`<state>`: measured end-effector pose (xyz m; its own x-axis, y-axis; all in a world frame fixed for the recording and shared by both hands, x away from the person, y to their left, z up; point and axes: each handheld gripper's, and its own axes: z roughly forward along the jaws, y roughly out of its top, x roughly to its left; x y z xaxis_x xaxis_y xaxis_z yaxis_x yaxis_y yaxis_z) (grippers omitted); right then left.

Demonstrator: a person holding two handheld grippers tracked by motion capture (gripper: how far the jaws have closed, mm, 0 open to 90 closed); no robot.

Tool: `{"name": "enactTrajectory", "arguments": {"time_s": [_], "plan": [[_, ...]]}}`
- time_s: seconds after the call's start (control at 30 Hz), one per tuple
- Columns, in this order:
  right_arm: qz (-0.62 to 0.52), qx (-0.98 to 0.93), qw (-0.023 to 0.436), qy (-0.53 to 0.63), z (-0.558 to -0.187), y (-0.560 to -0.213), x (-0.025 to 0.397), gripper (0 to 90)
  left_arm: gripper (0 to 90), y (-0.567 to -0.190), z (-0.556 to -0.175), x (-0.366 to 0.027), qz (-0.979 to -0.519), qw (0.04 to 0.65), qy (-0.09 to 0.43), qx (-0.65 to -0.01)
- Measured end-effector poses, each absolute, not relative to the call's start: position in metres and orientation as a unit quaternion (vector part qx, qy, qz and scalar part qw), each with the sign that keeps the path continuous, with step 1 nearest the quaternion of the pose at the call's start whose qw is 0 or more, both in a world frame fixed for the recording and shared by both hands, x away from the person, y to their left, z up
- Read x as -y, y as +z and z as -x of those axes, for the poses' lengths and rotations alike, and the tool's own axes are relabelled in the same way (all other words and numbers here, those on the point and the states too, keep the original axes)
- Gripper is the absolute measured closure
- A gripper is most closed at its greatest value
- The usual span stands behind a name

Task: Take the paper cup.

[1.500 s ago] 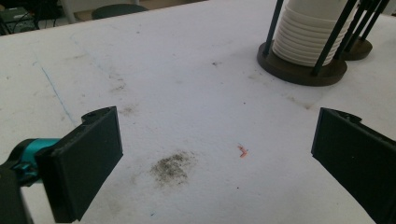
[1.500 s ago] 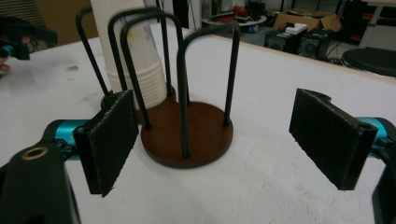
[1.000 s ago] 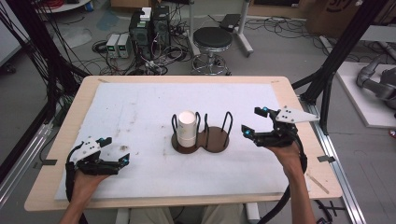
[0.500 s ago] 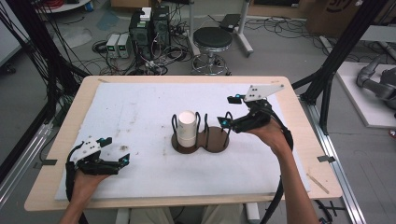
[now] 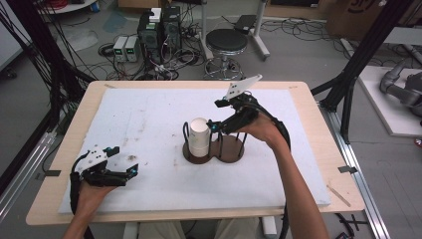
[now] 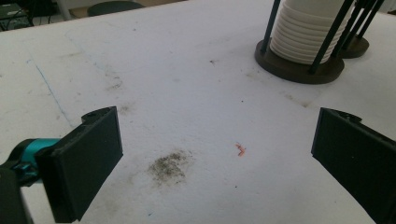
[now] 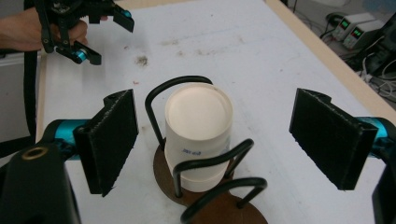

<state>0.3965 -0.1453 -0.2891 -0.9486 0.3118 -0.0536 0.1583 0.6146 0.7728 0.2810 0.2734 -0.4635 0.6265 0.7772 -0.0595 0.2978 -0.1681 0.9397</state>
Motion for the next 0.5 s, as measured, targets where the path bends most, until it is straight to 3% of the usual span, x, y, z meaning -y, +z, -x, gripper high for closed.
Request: {"name": "enactTrajectory", "arguments": {"time_s": [0.5], "plan": [[-0.108, -0.931, 0.059, 0.344, -0.414, -0.313, 0.102, 15.9, 1.8, -0.464, -0.281, -0.272, -0.733, 0.527, 0.227, -0.365]]}}
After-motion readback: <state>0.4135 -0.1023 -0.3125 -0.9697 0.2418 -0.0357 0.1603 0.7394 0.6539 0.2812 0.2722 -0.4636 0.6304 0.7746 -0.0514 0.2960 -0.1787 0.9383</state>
